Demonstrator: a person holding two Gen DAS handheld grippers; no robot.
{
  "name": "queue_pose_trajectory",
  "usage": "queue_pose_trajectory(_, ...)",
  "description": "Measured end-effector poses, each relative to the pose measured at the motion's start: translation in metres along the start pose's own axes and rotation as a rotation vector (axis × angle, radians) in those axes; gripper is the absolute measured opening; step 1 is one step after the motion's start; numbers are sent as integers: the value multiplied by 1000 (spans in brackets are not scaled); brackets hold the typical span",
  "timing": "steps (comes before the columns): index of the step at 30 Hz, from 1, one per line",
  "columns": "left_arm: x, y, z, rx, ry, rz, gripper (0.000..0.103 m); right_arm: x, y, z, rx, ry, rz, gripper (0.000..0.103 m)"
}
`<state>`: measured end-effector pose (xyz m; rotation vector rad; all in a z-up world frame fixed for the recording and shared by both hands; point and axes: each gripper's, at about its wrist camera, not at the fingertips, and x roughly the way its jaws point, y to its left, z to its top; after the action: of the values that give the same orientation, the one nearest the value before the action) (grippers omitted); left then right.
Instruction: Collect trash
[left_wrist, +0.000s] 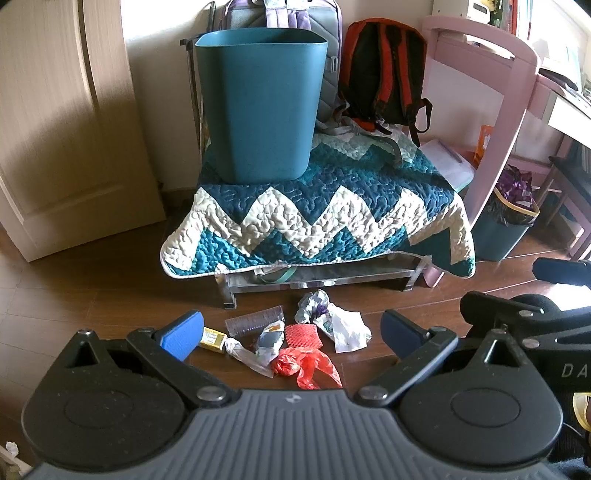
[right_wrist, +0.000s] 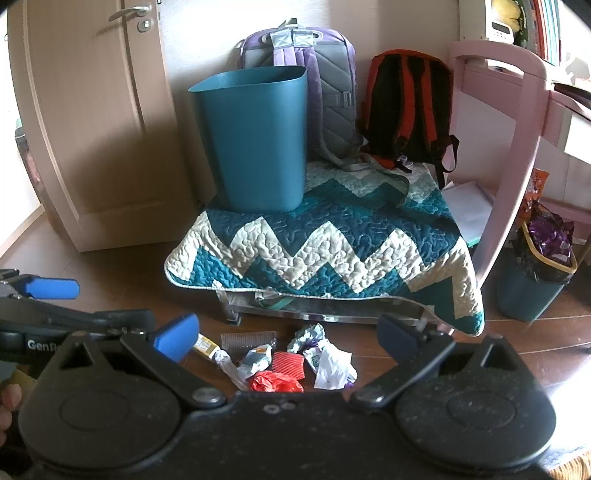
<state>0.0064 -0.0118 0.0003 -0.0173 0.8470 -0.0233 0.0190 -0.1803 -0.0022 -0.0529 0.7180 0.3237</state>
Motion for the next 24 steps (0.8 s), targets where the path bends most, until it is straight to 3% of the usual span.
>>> queue_pose_trajectory(9, 28, 7, 2, -18, 48, -24, 103, 14, -1, 3, -32, 10, 4, 103)
queue_pose_trajectory(15, 70, 16, 5, -56, 123, -39, 103, 43, -6, 7, -81, 23, 37, 102)
queue_pose_trajectory(20, 114, 41, 24, -108, 142, 36, 103, 84, -19, 14, -81, 61, 83, 100)
queue_pose_trajectory(24, 156, 74, 46, -207, 170, 112, 103, 130, -39, 26, -49, 99, 59, 98)
